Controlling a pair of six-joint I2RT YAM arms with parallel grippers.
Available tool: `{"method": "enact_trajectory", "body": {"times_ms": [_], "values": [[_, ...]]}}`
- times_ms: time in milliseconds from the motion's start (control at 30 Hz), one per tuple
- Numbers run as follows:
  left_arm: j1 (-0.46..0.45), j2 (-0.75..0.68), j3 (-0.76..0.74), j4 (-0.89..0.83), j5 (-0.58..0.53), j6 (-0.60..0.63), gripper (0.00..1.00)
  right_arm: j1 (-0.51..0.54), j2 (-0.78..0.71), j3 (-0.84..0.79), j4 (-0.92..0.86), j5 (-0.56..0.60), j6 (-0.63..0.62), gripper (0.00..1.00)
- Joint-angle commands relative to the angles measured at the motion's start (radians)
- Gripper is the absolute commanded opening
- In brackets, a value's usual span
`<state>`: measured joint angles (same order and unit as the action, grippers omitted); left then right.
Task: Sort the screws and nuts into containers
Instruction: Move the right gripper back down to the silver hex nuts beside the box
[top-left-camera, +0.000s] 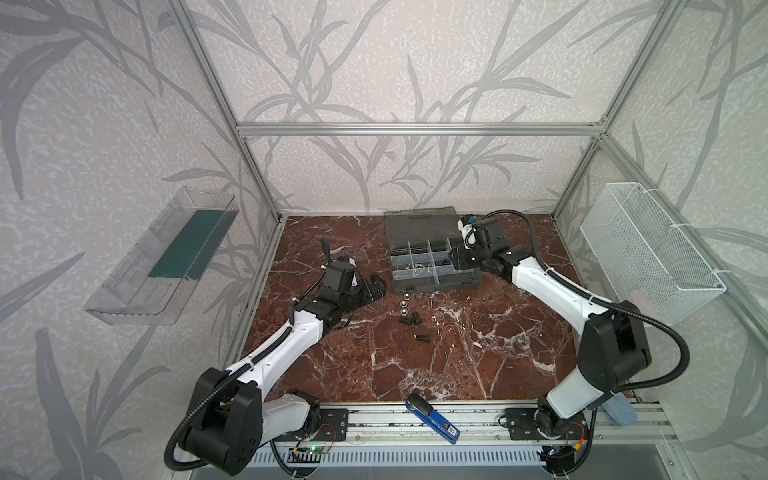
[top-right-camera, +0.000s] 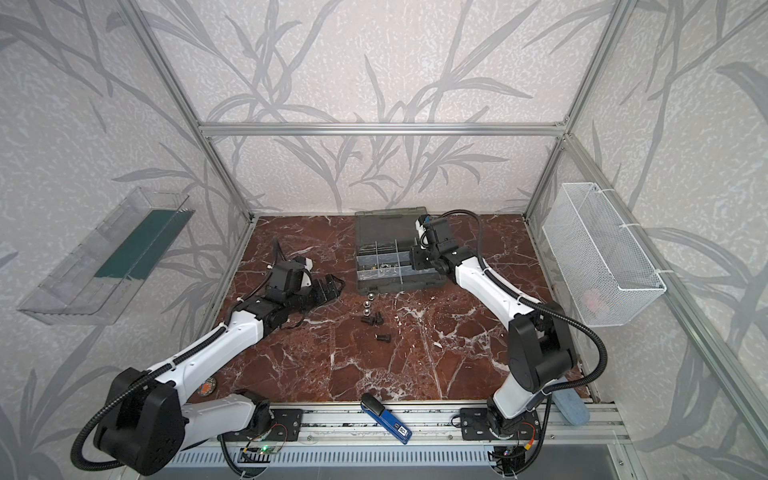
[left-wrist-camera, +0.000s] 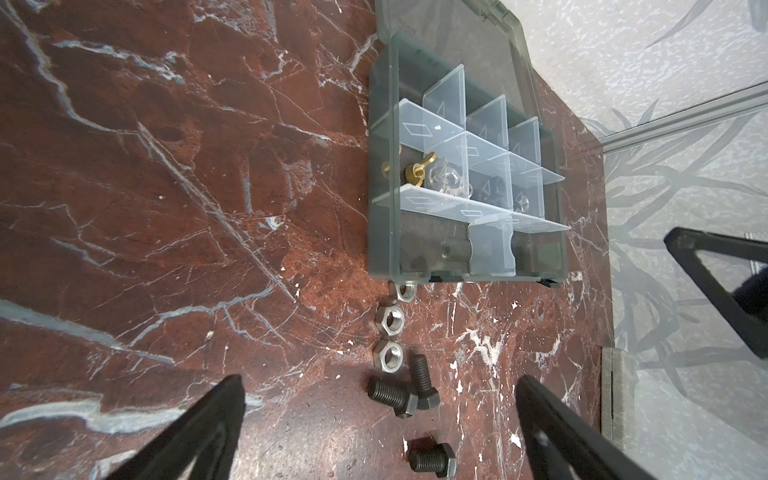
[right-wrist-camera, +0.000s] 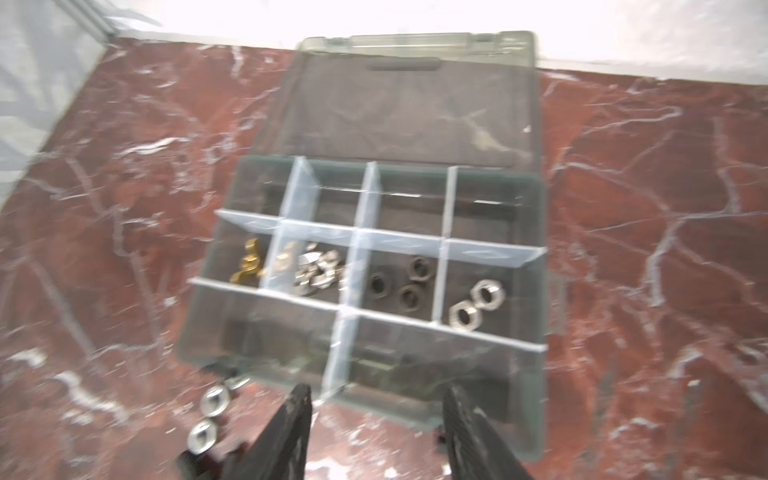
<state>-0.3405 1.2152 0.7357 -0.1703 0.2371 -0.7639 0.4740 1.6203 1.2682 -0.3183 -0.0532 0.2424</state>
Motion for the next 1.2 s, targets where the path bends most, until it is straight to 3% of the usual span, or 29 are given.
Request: {"method": "enact_trajectory", "body": {"times_ms": [0,167,433,1167], "values": [[0.009,0.022,0.001,0.013,0.000,-0.016,0.99,0.086,-0.011,-0.053,-0.069,0.037,0.120,0.53],[0.012,0.029,-0.007,0.017,0.009,-0.026,0.99,0.210,0.030,-0.047,-0.136,0.116,0.222,0.55],[0.022,-0.004,-0.036,0.008,0.014,-0.018,0.99,0.265,0.122,-0.053,-0.130,0.110,0.330,0.56],[0.061,-0.054,-0.075,-0.015,0.009,-0.017,0.99,0.400,0.375,0.164,-0.126,0.104,0.342,0.57]]}}
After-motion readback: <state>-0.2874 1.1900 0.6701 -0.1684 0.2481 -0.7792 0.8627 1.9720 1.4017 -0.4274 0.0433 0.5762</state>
